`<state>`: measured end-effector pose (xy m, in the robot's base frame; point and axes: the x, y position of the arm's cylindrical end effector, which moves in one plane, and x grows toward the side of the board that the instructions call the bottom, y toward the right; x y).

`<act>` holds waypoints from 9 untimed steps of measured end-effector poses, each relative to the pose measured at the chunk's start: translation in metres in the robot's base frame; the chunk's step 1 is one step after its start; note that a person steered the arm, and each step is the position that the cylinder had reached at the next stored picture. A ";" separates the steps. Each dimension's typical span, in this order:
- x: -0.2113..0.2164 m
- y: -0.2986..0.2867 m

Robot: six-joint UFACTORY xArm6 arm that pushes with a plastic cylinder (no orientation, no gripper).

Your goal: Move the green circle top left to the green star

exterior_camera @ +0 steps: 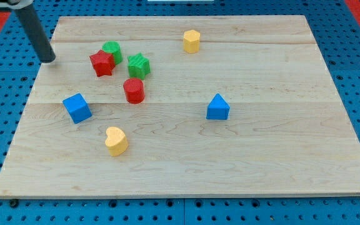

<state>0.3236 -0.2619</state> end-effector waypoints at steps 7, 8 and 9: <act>-0.032 0.096; -0.031 0.100; -0.030 0.124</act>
